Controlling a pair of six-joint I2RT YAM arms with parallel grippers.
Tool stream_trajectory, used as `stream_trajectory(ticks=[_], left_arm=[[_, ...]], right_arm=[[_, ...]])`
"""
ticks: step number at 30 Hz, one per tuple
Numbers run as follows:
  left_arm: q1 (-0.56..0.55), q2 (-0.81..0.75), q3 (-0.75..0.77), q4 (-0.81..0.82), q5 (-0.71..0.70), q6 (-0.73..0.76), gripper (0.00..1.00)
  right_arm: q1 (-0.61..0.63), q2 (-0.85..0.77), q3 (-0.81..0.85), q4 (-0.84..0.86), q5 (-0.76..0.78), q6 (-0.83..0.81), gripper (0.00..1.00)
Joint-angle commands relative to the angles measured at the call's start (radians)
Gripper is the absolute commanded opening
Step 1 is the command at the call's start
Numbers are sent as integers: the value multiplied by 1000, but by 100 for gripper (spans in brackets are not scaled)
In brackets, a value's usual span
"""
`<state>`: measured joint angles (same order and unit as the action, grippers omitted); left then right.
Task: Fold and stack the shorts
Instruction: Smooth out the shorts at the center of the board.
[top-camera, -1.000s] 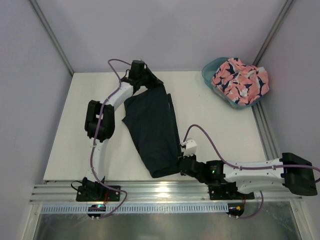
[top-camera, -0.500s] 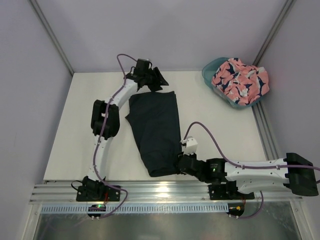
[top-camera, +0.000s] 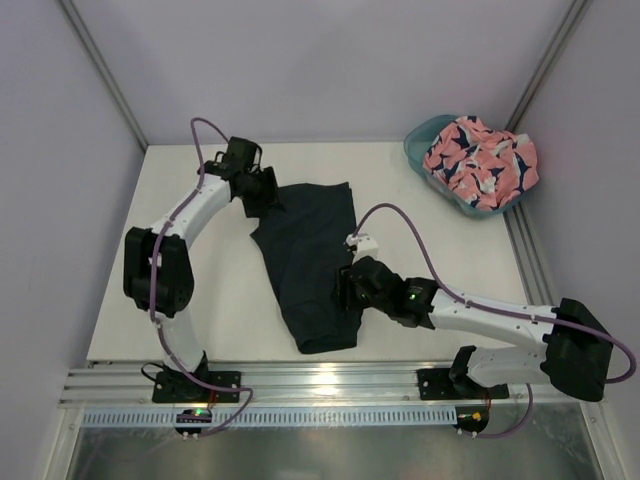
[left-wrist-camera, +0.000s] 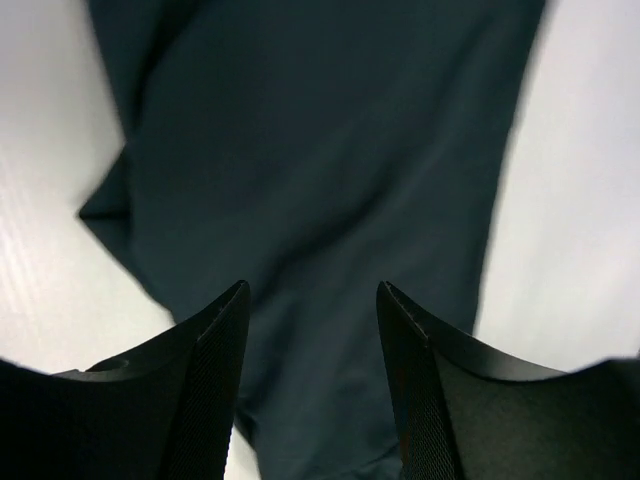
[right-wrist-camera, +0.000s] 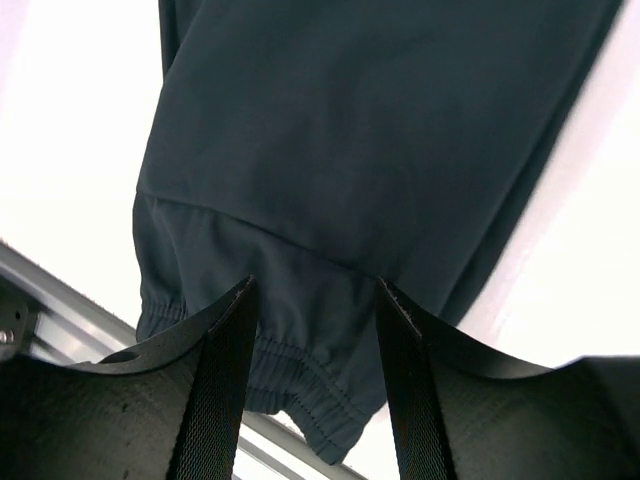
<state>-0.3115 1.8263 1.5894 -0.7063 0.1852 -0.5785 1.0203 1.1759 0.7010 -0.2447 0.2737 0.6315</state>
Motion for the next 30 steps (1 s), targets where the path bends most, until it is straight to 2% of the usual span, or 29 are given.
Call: stream_trajectory(ticks=[1,8,16,24,27,28,30], left_arm=[[84,77,-62,-12,23,35,55],[130,243,78,-25,5,68,55],[181,392,248,5,92,109,55],[181,493,303,33,115,134,52],[184,510,326,79,132,128,43],[189,516,333,94,134,112,33],[195,518,351,137,146,94,22]], right_arm=[[3,62,26,53,-123,-46,54],[1,-1,-136,75,-96,30,54],[3,2,-185,54,-79,49,53],[3,-2,-204,67,-79,73,53],[3,1,-210,74,-82,76,53],[3,-1,-215,74,-80,79,52],[3,1,-218,74,-79,86,52]])
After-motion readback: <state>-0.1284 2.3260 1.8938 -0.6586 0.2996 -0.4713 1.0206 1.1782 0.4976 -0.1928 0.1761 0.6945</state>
